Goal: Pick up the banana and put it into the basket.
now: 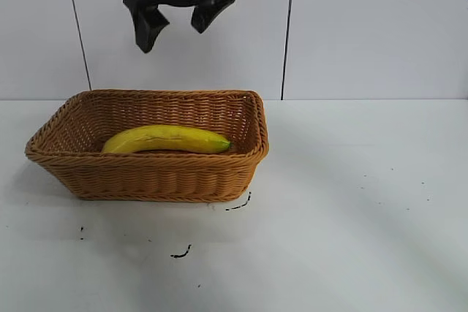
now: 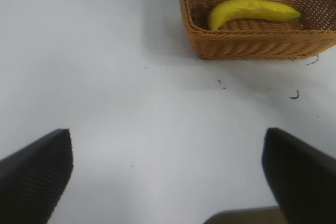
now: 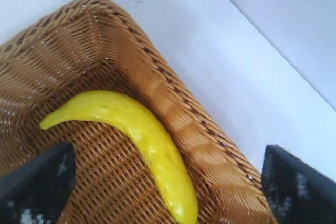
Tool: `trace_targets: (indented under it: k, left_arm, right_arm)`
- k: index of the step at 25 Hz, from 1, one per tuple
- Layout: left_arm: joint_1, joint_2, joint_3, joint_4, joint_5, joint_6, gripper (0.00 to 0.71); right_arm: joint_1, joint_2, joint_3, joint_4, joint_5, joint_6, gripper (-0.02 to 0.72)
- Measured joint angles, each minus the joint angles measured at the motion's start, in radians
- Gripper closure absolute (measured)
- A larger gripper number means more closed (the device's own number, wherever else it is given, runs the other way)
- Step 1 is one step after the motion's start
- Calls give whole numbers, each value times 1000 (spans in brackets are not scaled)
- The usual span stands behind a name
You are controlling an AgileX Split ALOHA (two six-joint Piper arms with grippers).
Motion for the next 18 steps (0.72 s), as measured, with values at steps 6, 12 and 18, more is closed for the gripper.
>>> trace_targets:
  k: [6, 12, 18]
  left_arm:
    - [0, 0, 0, 0, 0, 0, 15]
    - [0, 0, 0, 0, 0, 0, 15]
    - [0, 0, 0, 0, 0, 0, 15]
  right_arm:
    - [-151, 1, -1, -1, 38, 55, 14]
    - [-336, 1, -1, -8, 39, 89, 14]
    - [-455, 0, 16, -9, 39, 94, 14]
